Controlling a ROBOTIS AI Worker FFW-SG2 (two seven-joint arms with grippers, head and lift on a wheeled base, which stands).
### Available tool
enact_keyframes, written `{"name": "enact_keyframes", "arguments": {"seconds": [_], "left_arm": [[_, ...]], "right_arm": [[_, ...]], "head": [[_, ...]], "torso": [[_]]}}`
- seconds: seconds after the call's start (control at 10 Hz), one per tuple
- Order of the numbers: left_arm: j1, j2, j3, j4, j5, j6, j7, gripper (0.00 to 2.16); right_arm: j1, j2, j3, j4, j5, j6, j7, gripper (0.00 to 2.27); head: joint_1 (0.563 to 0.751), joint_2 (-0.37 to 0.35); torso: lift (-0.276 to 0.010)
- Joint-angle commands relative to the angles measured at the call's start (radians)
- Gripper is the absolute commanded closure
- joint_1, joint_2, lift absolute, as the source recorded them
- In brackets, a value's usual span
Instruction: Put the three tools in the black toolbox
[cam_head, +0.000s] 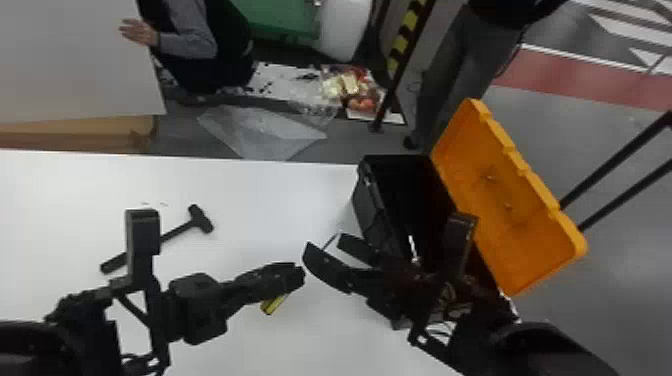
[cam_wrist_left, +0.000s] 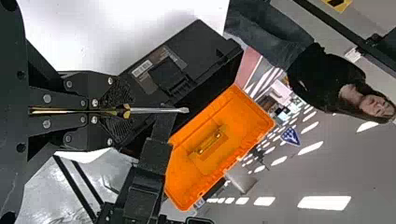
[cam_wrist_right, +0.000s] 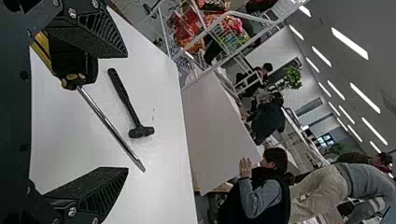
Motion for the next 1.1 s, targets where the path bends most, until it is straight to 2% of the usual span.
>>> {"name": "enact_keyframes", "arguments": {"seconds": [0.0,0.2,0.3,0.4,0.5,0.7,1.0], "left_arm": [[-0.004,0.000,-0.010,0.000,-0.010,0.000,0.001,1.54],[-0.004,0.000,-0.025,0.001,-0.016,-0.013,0.003,1.54],[-0.004,0.000,-0.030,0.000,-0.024,-0.013,0.004,1.54],[-0.003,0.000,-0.030,0.000,-0.025,-0.019,0.004,1.54],[-0.003,0.000,-0.028,0.003,-0.028,-0.028,0.004,1.54],[0.000,0.000,-0.028,0.006,-0.039,-0.034,0.004,1.54],[0.002,0.002,-0.028,0.014,-0.044,-0.046,0.004,1.54]], "right_arm": [[-0.003,0.004,0.004,0.000,0.006,0.004,-0.001,0.18],[-0.008,0.010,0.004,0.005,0.006,0.007,-0.001,0.29],[-0.015,0.013,0.005,0.008,0.006,0.022,0.000,0.61],[-0.026,0.013,0.007,0.008,0.005,0.062,-0.001,1.35],[-0.034,0.013,0.010,0.008,0.005,0.086,-0.001,1.65],[-0.034,0.015,0.010,0.008,0.006,0.083,0.000,1.86],[-0.028,0.015,0.008,0.005,0.006,0.080,0.000,1.93]], "head": [[0.695,-0.296],[0.695,-0.302],[0.695,-0.303],[0.695,-0.306],[0.695,-0.305],[0.695,-0.295],[0.695,-0.291]], "torso": [[-0.055],[-0.055],[-0.055],[-0.055],[-0.055],[-0.055],[-0.055]]}}
